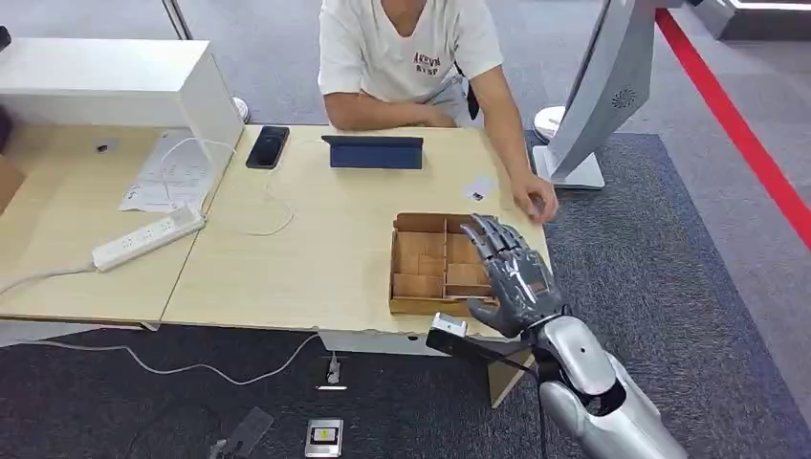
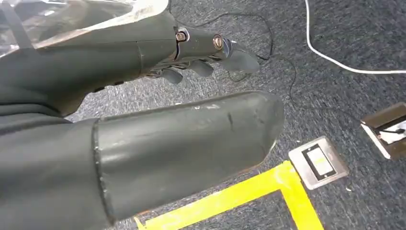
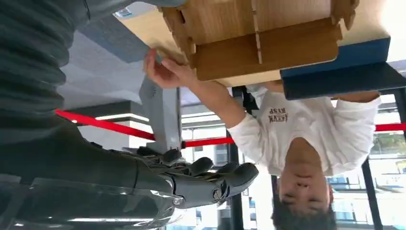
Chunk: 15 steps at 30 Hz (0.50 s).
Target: Pass the card to the sensor for recognition and then transmit it.
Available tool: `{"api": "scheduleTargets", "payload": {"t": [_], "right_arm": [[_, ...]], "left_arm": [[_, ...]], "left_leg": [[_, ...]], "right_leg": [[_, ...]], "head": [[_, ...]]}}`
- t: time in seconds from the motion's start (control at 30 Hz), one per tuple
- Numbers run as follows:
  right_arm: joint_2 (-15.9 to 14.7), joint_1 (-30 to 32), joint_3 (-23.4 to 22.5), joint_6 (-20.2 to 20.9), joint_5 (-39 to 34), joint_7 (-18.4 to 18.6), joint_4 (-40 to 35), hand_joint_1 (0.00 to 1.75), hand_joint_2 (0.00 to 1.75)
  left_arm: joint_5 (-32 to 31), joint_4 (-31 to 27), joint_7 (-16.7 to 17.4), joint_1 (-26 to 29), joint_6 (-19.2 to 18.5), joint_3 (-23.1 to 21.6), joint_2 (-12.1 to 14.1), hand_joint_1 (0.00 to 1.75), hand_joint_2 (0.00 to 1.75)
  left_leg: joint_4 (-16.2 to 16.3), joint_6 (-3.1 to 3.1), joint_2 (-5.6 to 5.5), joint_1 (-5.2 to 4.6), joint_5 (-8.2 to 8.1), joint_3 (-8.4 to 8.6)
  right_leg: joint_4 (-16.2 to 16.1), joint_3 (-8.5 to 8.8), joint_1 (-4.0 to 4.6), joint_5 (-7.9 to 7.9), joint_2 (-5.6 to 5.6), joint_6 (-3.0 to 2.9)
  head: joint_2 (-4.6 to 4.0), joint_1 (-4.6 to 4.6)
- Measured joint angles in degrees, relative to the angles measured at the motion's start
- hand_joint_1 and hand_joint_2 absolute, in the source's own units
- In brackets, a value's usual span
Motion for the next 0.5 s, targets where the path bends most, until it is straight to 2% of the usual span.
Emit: {"api": "scheduleTargets", "payload": {"t": [0.5], "right_arm": [[1.7, 0.1, -0.2, -1.9, 1.2, 0.0, 6.6, 0.00, 1.75]], "left_arm": [[0.0, 0.0, 0.2, -0.4, -0.1, 0.0, 0.1, 0.00, 0.00]], "left_leg": [[0.0, 0.00, 0.00, 0.00, 0.00, 0.00]], "right_leg": [[0.0, -0.01, 0.00, 0.00, 0.00, 0.00]], "head": [[0.00, 0.00]]}}
